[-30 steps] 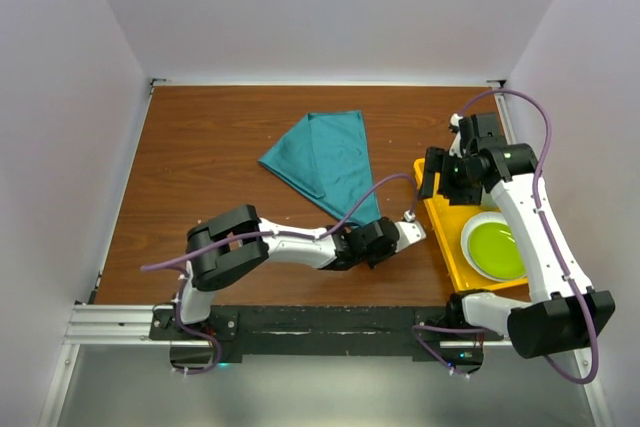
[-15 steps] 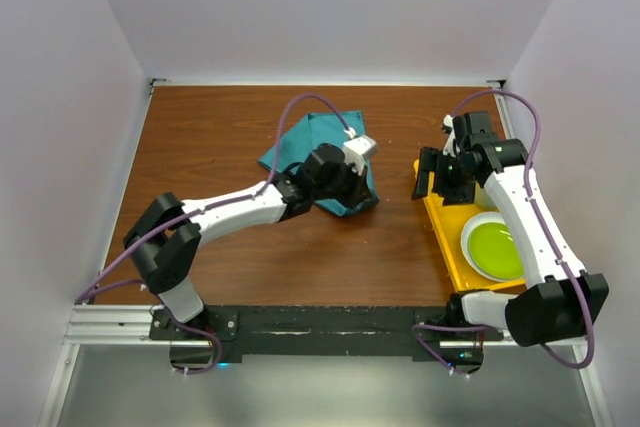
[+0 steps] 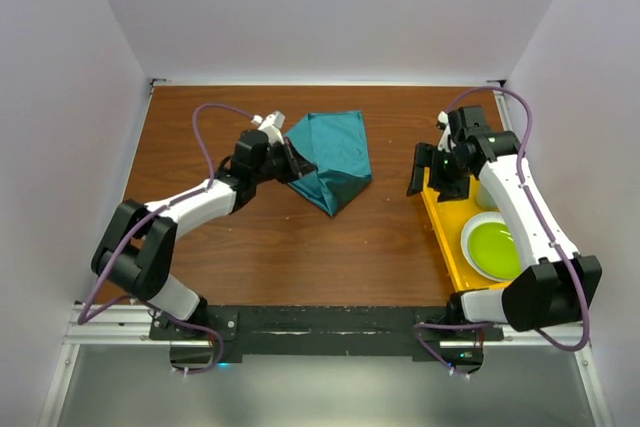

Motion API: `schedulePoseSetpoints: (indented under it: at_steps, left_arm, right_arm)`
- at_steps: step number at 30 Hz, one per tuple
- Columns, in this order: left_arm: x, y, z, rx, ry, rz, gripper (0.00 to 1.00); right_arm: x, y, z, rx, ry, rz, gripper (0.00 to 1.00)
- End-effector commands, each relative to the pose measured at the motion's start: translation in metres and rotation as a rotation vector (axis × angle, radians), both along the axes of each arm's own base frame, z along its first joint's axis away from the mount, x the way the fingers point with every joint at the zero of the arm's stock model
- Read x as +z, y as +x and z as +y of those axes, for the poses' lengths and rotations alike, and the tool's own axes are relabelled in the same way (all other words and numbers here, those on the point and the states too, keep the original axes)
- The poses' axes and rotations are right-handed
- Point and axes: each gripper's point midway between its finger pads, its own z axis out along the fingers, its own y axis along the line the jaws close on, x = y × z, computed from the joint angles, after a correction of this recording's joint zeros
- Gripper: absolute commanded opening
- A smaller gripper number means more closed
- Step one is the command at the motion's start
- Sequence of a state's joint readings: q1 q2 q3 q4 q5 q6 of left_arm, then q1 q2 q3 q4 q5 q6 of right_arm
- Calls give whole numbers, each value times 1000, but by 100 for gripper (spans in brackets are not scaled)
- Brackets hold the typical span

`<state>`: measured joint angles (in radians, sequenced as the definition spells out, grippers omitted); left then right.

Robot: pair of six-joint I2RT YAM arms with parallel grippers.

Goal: Fold the napkin, place the utensils inside, and roll it up
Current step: Fold the napkin

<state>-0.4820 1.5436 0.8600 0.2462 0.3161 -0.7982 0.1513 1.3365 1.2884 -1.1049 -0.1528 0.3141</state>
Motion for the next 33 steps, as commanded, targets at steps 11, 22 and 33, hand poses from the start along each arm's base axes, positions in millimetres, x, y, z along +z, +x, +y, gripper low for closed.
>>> schedulePoseSetpoints:
  at_steps: [11, 22, 33]
  left_arm:
    - [30, 58, 95, 319, -194, 21, 0]
    - [-5, 76, 110, 327, -178, 96, 0]
    - [-39, 88, 114, 281, -92, 132, 0]
  right_arm:
    - [12, 16, 9, 38, 43, -39, 82]
    - [8, 14, 11, 49, 52, -31, 82]
    - [-3, 13, 16, 55, 72, -10, 82]
